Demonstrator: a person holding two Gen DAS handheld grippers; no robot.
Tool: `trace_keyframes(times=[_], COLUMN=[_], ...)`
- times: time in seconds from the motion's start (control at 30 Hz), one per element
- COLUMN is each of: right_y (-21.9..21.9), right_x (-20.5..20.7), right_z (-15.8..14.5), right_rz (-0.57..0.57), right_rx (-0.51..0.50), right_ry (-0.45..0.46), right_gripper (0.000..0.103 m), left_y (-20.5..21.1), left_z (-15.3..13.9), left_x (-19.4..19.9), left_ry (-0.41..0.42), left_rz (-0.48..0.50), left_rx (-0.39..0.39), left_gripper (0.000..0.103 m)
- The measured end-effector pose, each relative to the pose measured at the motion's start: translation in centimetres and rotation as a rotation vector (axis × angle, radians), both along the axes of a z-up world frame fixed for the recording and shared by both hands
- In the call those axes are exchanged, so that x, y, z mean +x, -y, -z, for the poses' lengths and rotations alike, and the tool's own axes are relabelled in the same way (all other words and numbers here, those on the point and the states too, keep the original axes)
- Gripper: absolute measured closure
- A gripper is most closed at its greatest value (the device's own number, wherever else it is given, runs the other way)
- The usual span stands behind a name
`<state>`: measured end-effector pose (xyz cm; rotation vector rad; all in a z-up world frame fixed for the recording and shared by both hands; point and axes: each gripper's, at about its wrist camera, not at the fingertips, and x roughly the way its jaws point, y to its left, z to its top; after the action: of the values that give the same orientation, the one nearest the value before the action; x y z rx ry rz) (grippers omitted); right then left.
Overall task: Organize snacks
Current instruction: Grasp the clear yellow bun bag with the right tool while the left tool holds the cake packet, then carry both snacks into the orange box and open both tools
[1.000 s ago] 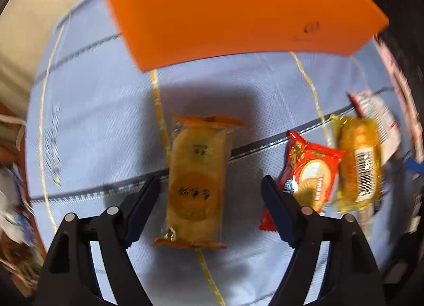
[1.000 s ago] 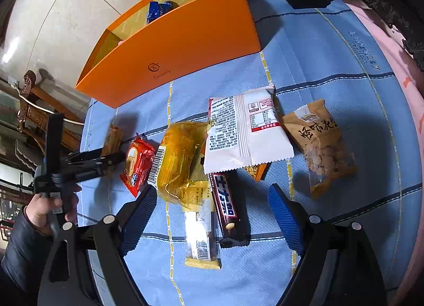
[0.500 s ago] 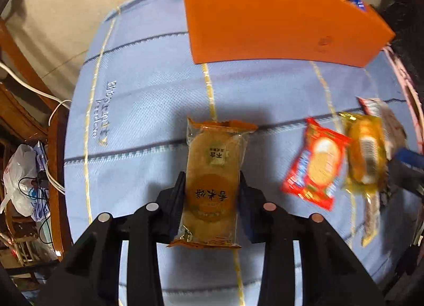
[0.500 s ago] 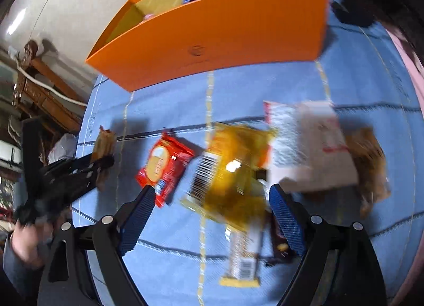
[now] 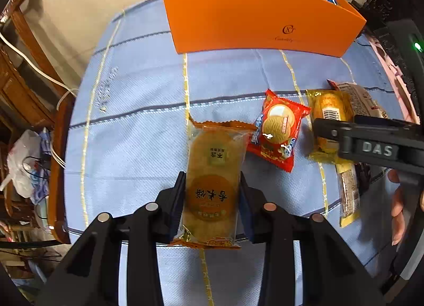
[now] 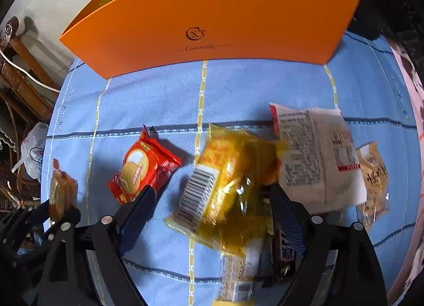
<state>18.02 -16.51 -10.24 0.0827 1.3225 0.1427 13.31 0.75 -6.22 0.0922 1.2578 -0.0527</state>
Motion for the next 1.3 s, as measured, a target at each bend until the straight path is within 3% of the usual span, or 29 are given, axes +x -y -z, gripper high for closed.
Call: trace_keyframes(times=[0.2, 0.23, 0.27, 0.37, 0.53, 0.93, 1.13, 1.3], right_y=[-1.0, -1.1, -1.0, -0.6, 0.9, 6.6, 8.7, 9.3], right_x=[0.5, 0.4, 0.3, 0.2, -0.6, -5.3, -4.5, -3.0], right_z=[1.3, 1.5, 1.7, 1.8, 1.0, -4.3, -7.2, -10.4], right_rz=[-0.012, -0.015, -0.02, -0.034, -0.005, 0.013, 0.058, 0.048], right_rx=[-0.042, -0.048, -0.046, -0.024, 0.024, 0.166, 0.221, 0.194], right_ry=[-0.024, -0.026, -0.023, -0.031, -0.017, 0.074, 0.139, 0.237], right_gripper=[0.014, 0.025, 0.045, 0.048, 0.051, 0.051, 0.051, 0.051], left_y=[0.6, 0.6, 0.7, 0.6, 0.7, 1.8, 2.6, 2.8], left_z=[-1.2, -1.3, -1.4, -1.8, -2.4, -5.0, -6.5, -8.4], left_x=[-0.2, -0.2, -0.3, -0.4, -0.5, -0.3, 0.9, 2.8], left_ry=[0.034, 0.038, 0.043, 0.054, 0.066, 0.121, 0.145, 0.171], left_rz=[0.002, 0.001, 0.001, -0.005, -0.009, 0.012, 0.019, 0.011], left_rx=[0.032, 0.037, 0.042, 0.039, 0.036, 0.054, 0.037, 0.001], left_gripper=[0.067, 0.067, 0.067, 0.067, 0.067, 0.067, 0.067, 0.067])
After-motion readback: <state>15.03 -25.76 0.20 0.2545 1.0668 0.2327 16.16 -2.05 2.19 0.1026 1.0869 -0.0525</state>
